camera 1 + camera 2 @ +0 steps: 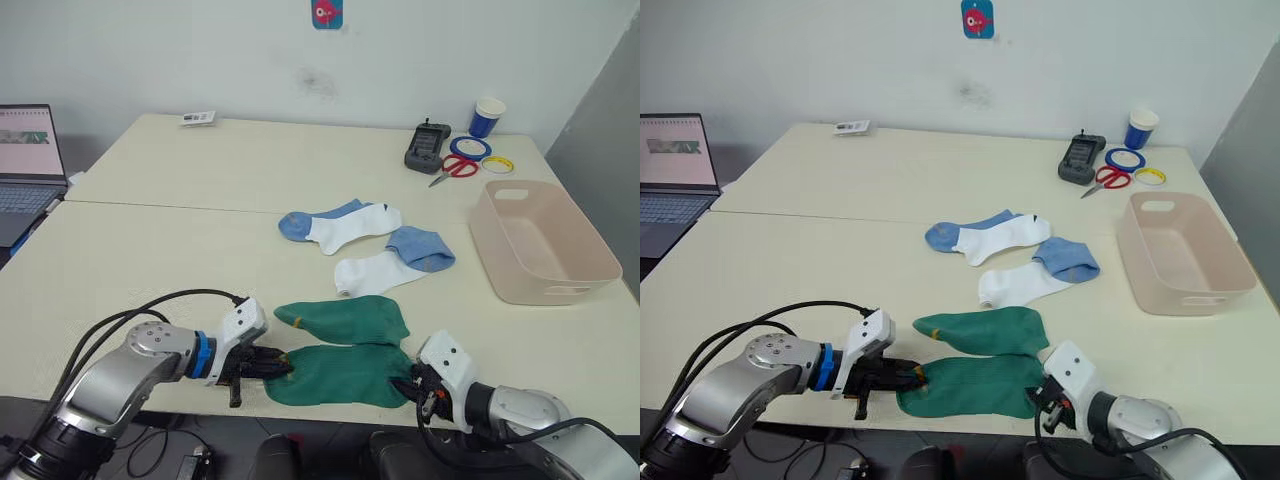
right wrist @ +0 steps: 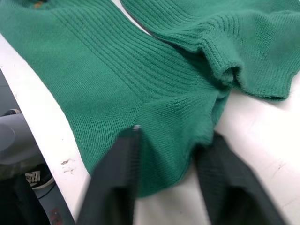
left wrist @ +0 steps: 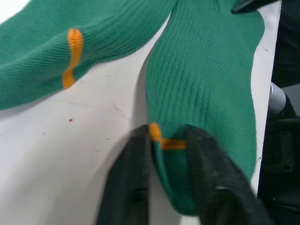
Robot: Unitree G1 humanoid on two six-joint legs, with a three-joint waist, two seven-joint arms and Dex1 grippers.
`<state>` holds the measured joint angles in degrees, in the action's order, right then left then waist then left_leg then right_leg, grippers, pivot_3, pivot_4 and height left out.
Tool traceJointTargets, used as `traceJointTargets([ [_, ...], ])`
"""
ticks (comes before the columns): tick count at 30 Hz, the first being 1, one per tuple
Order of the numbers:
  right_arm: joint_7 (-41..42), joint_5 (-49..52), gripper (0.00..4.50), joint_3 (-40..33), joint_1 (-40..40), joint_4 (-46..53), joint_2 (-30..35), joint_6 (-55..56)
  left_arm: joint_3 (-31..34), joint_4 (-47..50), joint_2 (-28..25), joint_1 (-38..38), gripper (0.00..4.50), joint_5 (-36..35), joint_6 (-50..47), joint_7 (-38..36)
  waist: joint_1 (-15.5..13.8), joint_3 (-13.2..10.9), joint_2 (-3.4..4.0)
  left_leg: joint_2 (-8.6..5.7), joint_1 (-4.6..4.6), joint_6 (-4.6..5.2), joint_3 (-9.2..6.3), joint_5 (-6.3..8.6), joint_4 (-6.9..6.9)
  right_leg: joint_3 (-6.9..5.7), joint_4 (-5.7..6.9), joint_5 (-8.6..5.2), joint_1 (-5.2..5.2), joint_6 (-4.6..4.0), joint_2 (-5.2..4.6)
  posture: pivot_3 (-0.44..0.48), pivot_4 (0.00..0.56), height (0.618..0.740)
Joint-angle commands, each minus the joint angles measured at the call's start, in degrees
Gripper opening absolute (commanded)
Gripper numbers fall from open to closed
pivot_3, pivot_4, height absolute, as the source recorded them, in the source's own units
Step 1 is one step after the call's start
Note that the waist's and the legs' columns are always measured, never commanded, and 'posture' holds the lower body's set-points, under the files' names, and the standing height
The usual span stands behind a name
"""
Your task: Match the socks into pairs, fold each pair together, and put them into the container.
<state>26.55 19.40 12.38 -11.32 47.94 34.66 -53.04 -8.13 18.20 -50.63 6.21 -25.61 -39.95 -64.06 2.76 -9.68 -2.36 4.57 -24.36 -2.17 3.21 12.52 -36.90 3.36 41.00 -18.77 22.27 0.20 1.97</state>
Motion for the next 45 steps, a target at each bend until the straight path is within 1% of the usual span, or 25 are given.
traceJointTargets([
  [1,1.9,2.6,0.03,0.2,-2.3,4.3,1.1,0.2,1.0,0.5,-3.0,0.5,0.0,-1.4,-0.9,-3.2,0.0,0.0,0.0,0.01,0.0,0.0,0.0,0.0,0.01,-0.01,0.0,0.0,0.01,0.0,0.0,0.0,0.15,0.725],
  [5,1.4,3.7,0.03,0.7,-3.7,5.7,1.0,-0.9,1.1,-0.5,-5.9,0.9,0.0,-1.8,-0.8,-6.3,0.1,0.0,0.01,0.0,0.0,0.0,0.0,0.0,0.02,0.0,0.0,0.0,0.01,0.0,0.0,0.0,0.15,0.725],
  [7,0.1,3.2,0.03,1.1,-3.5,5.0,0.2,-1.2,0.9,-1.3,-5.5,1.5,0.0,-1.0,0.2,-6.0,0.1,0.0,0.01,0.01,0.0,0.0,0.01,0.0,0.01,0.01,0.0,0.0,0.02,0.0,0.0,0.0,0.15,0.725],
  [10,-1.2,2.0,0.03,1.6,-2.6,3.6,-0.4,-1.3,-0.1,-2.7,-3.4,3.0,0.0,0.9,2.2,-4.0,0.1,0.0,0.01,0.0,0.0,0.0,0.02,0.0,0.01,0.01,-0.01,0.0,0.02,0.0,-0.01,0.0,0.15,0.725],
  [16,-2.6,3.3,0.03,0.7,-1.7,3.6,-1.4,-5.0,-0.9,-2.8,-3.2,2.6,0.0,2.7,4.0,-4.3,0.1,0.0,-0.01,0.01,-0.01,0.0,0.01,0.0,0.02,0.01,-0.01,0.0,0.03,0.0,0.0,0.0,0.15,0.725],
  [19,-3.1,2.7,0.7,0.8,-1.3,3.9,-1.0,-5.3,-1.0,-3.2,-2.9,2.4,0.0,3.5,5.3,-4.1,0.1,0.0,-0.01,0.01,0.0,0.0,0.02,0.0,0.01,0.02,-0.01,0.0,0.02,0.0,0.0,0.0,0.15,0.725],
  [20,-3.3,2.4,1.03,0.8,-1.3,3.9,-0.9,-5.3,-0.8,-3.4,-2.5,2.3,0.0,3.7,5.8,-3.8,0.1,0.0,0.0,0.01,0.0,0.0,0.03,0.0,0.01,0.02,-0.02,0.0,0.02,0.0,0.0,0.0,0.15,0.725],
  [23,-3.3,2.5,2.02,-0.1,-1.5,4.3,-0.7,-5.5,-0.8,-4.1,-3.0,2.2,0.0,3.1,6.8,-6.2,0.1,0.0,-0.01,0.0,0.0,0.0,0.03,0.0,0.01,0.03,-0.02,0.0,0.02,0.0,-0.01,0.0,0.15,0.725],
  [26,-2.3,3.3,3.16,-2.7,-2.8,6.4,0.5,-5.6,1.0,-5.3,-3.4,1.5,0.7,4.1,11.2,-6.9,0.1,0.0,-0.01,0.0,0.0,0.0,0.03,0.0,0.01,0.03,-0.02,0.0,0.02,0.0,-0.01,0.0,0.15,0.725],
  [28,-1.4,5.0,3.72,-5.9,-3.8,8.1,0.9,-6.5,3.0,-6.4,-4.2,1.1,1.23,4.0,15.0,-8.5,0.0,0.0,-0.01,-0.01,-0.01,0.0,0.04,0.0,0.01,0.03,-0.02,0.0,0.02,0.0,-0.03,0.0,0.15,0.725],
  [30,-0.4,5.9,4.37,-8.4,-4.2,9.3,2.2,-6.2,4.6,-7.4,-4.9,1.0,1.82,3.4,17.0,-9.9,0.0,0.0,0.0,0.0,-0.01,0.0,0.04,0.0,0.01,0.02,-0.03,0.0,0.01,0.0,-0.03,0.0,0.15,0.725],
  [31,0.0,5.9,4.5,-10.0,-4.1,9.8,3.1,-5.3,5.7,-8.1,-5.0,1.2,2.13,3.0,18.1,-10.3,0.1,0.0,0.0,0.0,-0.01,0.0,0.05,0.0,0.01,0.02,-0.02,0.0,0.03,0.0,-0.03,0.0,0.15,0.725],
  [32,0.3,5.7,4.5,-11.2,-3.8,10.1,3.8,-4.4,6.5,-8.8,-4.8,1.5,2.52,2.9,19.3,-10.6,0.1,0.0,0.01,0.01,0.0,0.0,0.04,0.0,0.02,0.02,-0.02,0.0,0.03,0.0,-0.02,0.0,0.15,0.725],
  [34,1.5,1.6,4.5,-12.0,-2.5,9.5,8.0,0.4,8.9,-11.0,-3.3,2.6,3.08,1.9,23.3,-11.3,0.1,0.0,0.05,0.0,0.0,0.0,0.05,0.0,0.02,0.02,-0.02,0.0,0.03,0.0,-0.02,0.0,0.15,0.725],
  [37,3.0,-6.8,4.5,-7.8,0.1,5.7,15.1,10.0,10.5,-14.3,-1.1,4.3,4.04,1.8,31.6,-13.8,0.1,0.0,0.05,-0.01,0.0,0.0,0.09,0.0,0.0,0.03,-0.05,0.0,0.02,0.0,-0.03,0.0,0.15,0.725],
  [39,2.1,-11.5,4.5,-4.6,2.6,2.5,16.0,15.2,10.3,-16.1,-0.4,5.1,4.04,2.7,35.2,-15.1,0.1,0.0,0.02,0.0,-0.01,0.0,0.08,0.0,0.02,0.02,-0.08,0.0,0.04,0.0,-0.01,0.0,0.15,0.725],
  [42,1.8,-19.3,4.5,0.7,7.1,-3.4,16.3,23.0,9.9,-19.2,1.4,6.5,4.04,4.3,40.6,-14.9,0.1,-0.1,0.05,0.0,-0.01,0.0,0.08,0.0,0.04,0.03,-0.07,0.0,0.05,0.0,0.02,0.0,0.15,0.725],
  [45,2.7,-23.5,4.5,4.1,9.0,-7.0,15.7,28.1,9.2,-21.4,2.8,7.2,4.04,5.7,45.3,-15.3,0.0,-0.1,0.04,0.0,-0.02,0.0,0.12,0.0,0.01,0.06,-0.07,0.0,0.04,0.0,0.0,0.0,0.15,0.725],
])
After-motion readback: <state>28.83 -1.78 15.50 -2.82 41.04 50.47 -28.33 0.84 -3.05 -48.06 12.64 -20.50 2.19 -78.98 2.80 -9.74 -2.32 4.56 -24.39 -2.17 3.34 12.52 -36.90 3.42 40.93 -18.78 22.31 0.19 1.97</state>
